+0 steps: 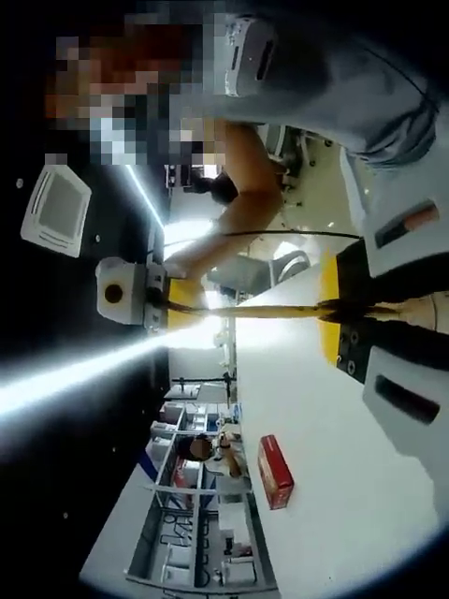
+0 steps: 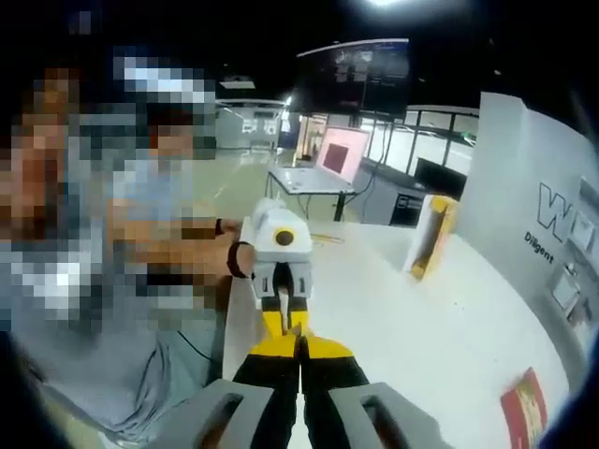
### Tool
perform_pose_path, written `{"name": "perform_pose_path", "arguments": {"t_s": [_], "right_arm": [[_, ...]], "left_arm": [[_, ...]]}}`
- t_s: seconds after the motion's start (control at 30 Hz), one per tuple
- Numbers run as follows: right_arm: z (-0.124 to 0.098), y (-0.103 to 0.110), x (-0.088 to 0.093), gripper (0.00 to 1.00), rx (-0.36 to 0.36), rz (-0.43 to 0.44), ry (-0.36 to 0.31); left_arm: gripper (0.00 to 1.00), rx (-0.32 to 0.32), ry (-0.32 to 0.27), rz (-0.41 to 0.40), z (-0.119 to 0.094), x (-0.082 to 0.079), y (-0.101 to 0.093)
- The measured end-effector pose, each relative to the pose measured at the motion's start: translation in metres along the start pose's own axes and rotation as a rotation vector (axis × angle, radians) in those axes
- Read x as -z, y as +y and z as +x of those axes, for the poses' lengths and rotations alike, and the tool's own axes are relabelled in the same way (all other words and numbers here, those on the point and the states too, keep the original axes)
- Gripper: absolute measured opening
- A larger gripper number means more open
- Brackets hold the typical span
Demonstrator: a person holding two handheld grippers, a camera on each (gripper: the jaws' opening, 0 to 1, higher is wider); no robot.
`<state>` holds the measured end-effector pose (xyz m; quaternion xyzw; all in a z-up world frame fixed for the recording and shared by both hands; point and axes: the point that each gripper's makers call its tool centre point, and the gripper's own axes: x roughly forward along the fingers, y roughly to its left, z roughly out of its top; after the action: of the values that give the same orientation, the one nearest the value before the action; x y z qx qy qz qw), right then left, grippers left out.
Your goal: Tear open the coffee pouch, take out the coffee, and pour the coffee from the pouch into the cup
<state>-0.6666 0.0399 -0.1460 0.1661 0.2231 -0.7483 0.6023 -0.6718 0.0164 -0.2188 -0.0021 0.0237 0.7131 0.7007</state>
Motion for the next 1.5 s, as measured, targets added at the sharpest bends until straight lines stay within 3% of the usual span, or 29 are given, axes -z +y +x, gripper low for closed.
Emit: {"name": "perform_pose_path", "arguments": {"t_s": [0.17, 0.3, 0.37, 0.47, 0.53, 0.6, 0.63, 0.67, 0.73, 0.87, 0.9, 0.97, 1.1, 1.13, 1.23, 1.5], "right_arm": [[0.002, -0.003, 0.005, 0.01, -0.003, 0.015, -0.009], [0.003, -0.002, 0.007, 0.01, -0.004, 0.021, -0.015], [0.005, -0.001, 0.008, 0.01, -0.008, 0.021, -0.014], [0.006, -0.001, 0.008, 0.01, -0.007, 0.027, -0.026], [0.006, -0.002, 0.001, 0.03, -0.007, -0.031, -0.086], [0.008, 0.004, 0.003, 0.20, -0.036, -0.096, -0.142], [0.011, 0.005, 0.010, 0.26, -0.044, -0.040, -0.137], [0.015, 0.005, 0.017, 0.25, -0.047, 0.018, -0.131], [0.023, 0.001, 0.012, 0.23, -0.035, 0.002, -0.266], [0.030, -0.012, 0.021, 0.23, 0.002, 0.146, -0.479], [0.032, -0.010, 0.022, 0.23, -0.008, 0.167, -0.506], [0.032, -0.006, 0.019, 0.21, -0.035, 0.208, -0.621], [0.025, 0.002, 0.004, 0.12, -0.086, 0.203, -0.817], [0.026, 0.004, 0.004, 0.10, -0.098, 0.204, -0.828], [0.031, -0.001, 0.007, 0.04, -0.044, 0.197, -0.833], [0.025, 0.000, 0.009, 0.03, 0.023, 0.199, -0.828]], "left_arm": [[0.06, -0.006, 0.011, 0.019, 0.001, 0.005, -0.001], [0.13, -0.026, -0.030, -0.002, 0.000, 0.000, 0.002], [0.08, -0.024, -0.050, 0.010, -0.001, -0.008, -0.001], [0.04, -0.033, -0.028, 0.037, -0.001, -0.007, -0.001], [0.04, -0.026, -0.047, 0.016, -0.002, -0.009, 0.000], [0.04, -0.020, -0.076, 0.000, -0.004, -0.013, 0.000], [0.04, -0.021, -0.079, 0.002, -0.004, -0.014, -0.001], [0.04, -0.025, -0.084, 0.006, -0.004, -0.015, 0.000], [0.04, -0.023, -0.098, 0.005, -0.005, -0.016, -0.001], [0.04, -0.029, -0.118, -0.007, -0.008, -0.016, 0.000], [0.04, -0.028, -0.121, -0.011, -0.008, -0.016, 0.000], [0.04, -0.031, -0.109, -0.012, -0.009, -0.014, 0.000], [0.04, -0.036, -0.090, -0.019, -0.010, -0.013, 0.002], [0.04, -0.037, -0.089, -0.020, -0.011, -0.013, 0.003], [0.06, -0.035, -0.089, -0.033, -0.011, -0.011, 0.004], [0.10, -0.127, -0.100, -0.036, -0.025, -0.011, 0.009]]}}
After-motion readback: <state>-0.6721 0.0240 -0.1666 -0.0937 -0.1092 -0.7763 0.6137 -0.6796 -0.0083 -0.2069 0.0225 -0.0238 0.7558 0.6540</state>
